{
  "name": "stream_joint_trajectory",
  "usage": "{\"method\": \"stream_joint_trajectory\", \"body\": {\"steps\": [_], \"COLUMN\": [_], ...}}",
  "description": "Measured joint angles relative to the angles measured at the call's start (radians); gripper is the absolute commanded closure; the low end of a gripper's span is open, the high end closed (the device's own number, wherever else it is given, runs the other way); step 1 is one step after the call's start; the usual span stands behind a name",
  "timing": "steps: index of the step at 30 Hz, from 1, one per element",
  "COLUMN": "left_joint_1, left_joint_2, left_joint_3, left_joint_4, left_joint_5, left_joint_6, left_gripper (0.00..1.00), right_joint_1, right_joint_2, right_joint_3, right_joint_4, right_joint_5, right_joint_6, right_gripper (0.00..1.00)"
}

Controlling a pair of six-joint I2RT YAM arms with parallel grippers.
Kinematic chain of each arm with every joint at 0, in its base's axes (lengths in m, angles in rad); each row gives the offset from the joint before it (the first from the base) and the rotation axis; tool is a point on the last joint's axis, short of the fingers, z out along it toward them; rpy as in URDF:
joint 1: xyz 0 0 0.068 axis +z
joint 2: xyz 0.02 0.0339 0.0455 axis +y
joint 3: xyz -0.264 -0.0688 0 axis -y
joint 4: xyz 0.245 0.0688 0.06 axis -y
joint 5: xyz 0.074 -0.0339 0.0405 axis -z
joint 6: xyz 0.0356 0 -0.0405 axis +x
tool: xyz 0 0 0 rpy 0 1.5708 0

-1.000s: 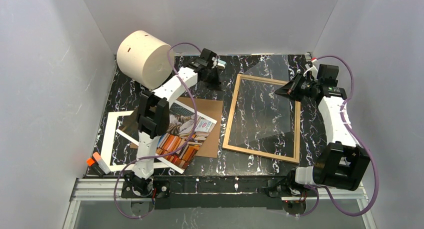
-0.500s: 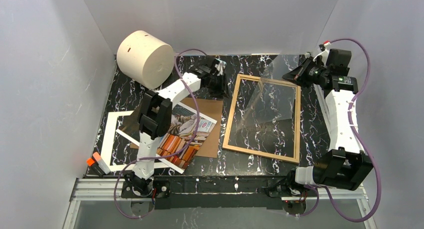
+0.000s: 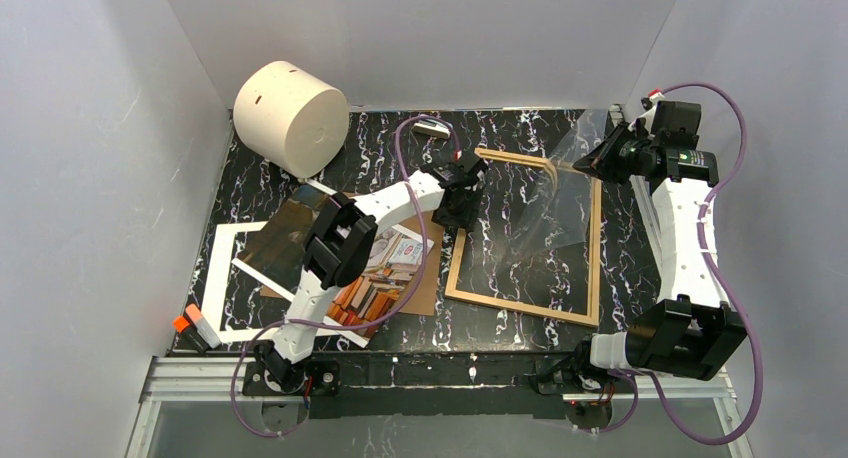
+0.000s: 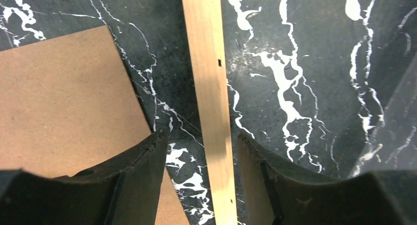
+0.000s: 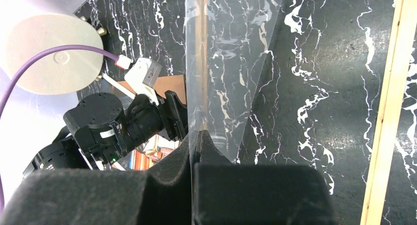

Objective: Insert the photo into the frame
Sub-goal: Move the photo frame to the center of the board.

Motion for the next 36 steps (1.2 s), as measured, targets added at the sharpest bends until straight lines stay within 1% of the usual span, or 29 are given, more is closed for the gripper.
{"method": "stream_joint_trajectory", "body": {"steps": [3, 4, 8, 9, 12, 14, 15, 18, 22, 25, 27, 30, 34, 36], "left_joint_1": [-0.010, -0.013, -0.023, -0.025, -0.031, -0.034, -0.034, -0.032, -0.029, -0.024, -0.016, 0.008, 0.067, 0.103], "left_joint_2": [0.016, 0.023, 0.046, 0.052, 0.067, 0.076, 0.077, 0.084, 0.087, 0.087, 0.080, 0.050, -0.037, -0.101], "left_joint_3": [0.016, 0.021, 0.048, 0.051, 0.075, 0.093, 0.097, 0.130, 0.220, 0.277, 0.284, 0.242, 0.095, -0.005], "left_joint_4": [-0.021, -0.026, -0.029, -0.031, -0.042, -0.053, -0.058, -0.075, -0.132, -0.162, -0.169, -0.179, -0.178, -0.171], "left_joint_5": [-0.039, -0.045, -0.053, -0.055, -0.064, -0.069, -0.071, -0.066, -0.060, -0.063, -0.063, -0.060, -0.061, -0.063], "left_joint_6": [0.006, 0.008, 0.007, 0.007, 0.007, 0.006, 0.002, -0.016, -0.003, 0.004, 0.004, 0.004, 0.003, -0.001], "left_gripper": [0.62, 0.64, 0.65, 0.66, 0.81, 0.96, 1.00, 1.00, 1.00, 1.00, 1.00, 1.00, 1.00, 1.00], "right_joint_1": [0.000, 0.000, 0.000, 0.000, 0.000, 0.000, 0.000, 0.000, 0.000, 0.000, 0.000, 0.000, 0.000, 0.008], "right_joint_2": [0.000, 0.000, 0.000, -0.001, -0.001, -0.001, -0.002, -0.003, -0.005, -0.005, -0.005, -0.004, -0.004, -0.004], "right_joint_3": [0.000, 0.000, 0.000, 0.000, 0.000, 0.000, 0.000, 0.000, 0.003, 0.021, 0.036, 0.053, 0.056, 0.053], "right_joint_4": [-0.003, -0.004, -0.004, -0.004, -0.004, -0.004, -0.004, -0.004, -0.005, -0.007, -0.007, 0.003, 0.040, 0.088], "right_joint_5": [0.008, 0.011, 0.019, 0.019, 0.020, 0.020, 0.020, 0.018, 0.007, -0.022, -0.048, -0.105, -0.199, -0.249], "right_joint_6": [-0.011, -0.013, -0.017, -0.017, -0.018, -0.018, -0.018, -0.017, -0.014, -0.010, -0.006, 0.010, 0.059, 0.109], "right_gripper": [0.99, 0.99, 0.99, 0.99, 0.99, 0.99, 0.99, 0.99, 0.99, 0.99, 0.99, 0.99, 0.99, 0.99]}}
